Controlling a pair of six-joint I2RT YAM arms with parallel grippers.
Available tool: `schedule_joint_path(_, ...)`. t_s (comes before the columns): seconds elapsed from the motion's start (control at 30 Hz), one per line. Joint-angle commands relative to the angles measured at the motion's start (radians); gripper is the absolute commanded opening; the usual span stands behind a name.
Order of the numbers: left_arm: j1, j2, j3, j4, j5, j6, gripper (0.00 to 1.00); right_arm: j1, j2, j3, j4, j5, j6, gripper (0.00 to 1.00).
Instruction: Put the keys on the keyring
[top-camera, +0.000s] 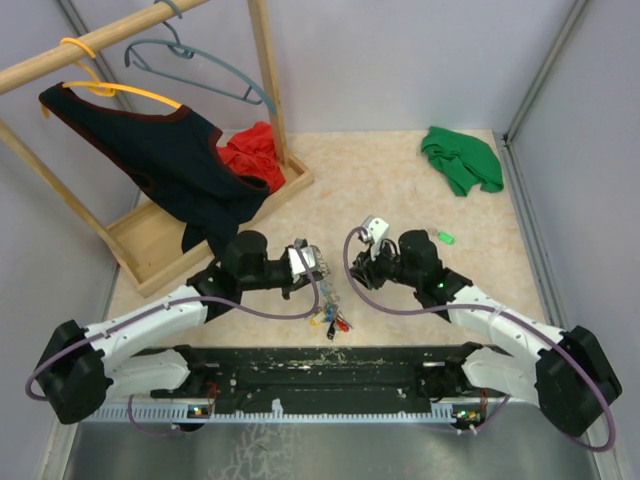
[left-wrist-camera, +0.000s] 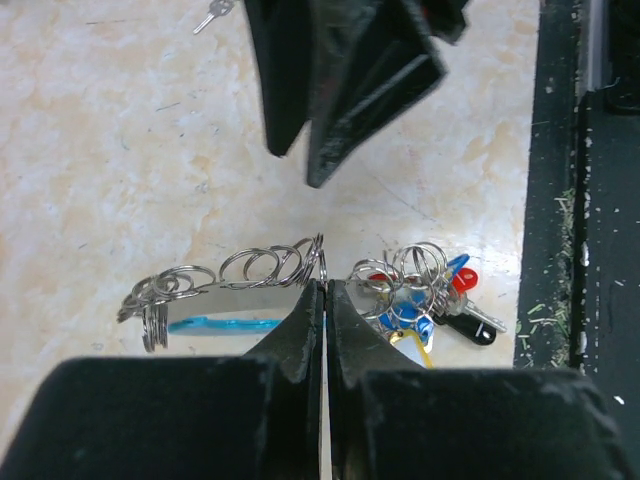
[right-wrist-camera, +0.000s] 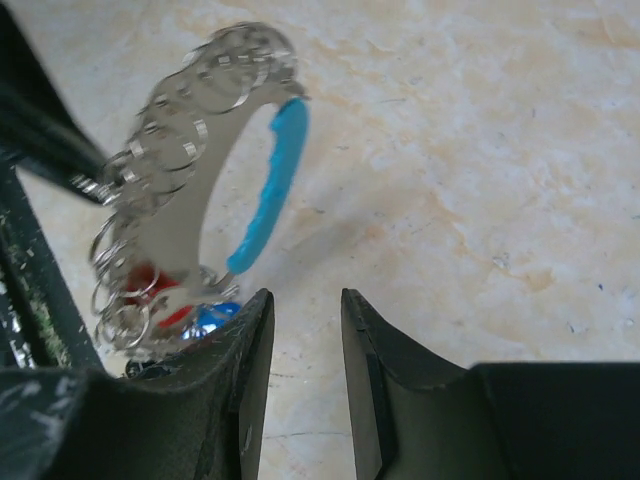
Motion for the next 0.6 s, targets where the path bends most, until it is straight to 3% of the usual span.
schedule_joint_path(0.0, -0.005, 0.019, 0.097, -0.144, -0.088, 0.060, 0.00, -0.004, -0.078, -0.062, 0.219, -0.223, -0.068, 0.34)
schedule_joint_path(0.23, -0.005, 0.073, 0.151, -0.193, -0.117, 0.089, 0.00, -0.004, -0.016, -0.143, 0.523, -0.486, -0.102, 0.29)
schedule_joint_path(0.57, -0.003, 0.119, 0.181, -0.189, -0.069, 0.099, 0.00, -0.004, 0.167, -0.139, 0.738, -0.554, -0.070, 0.24)
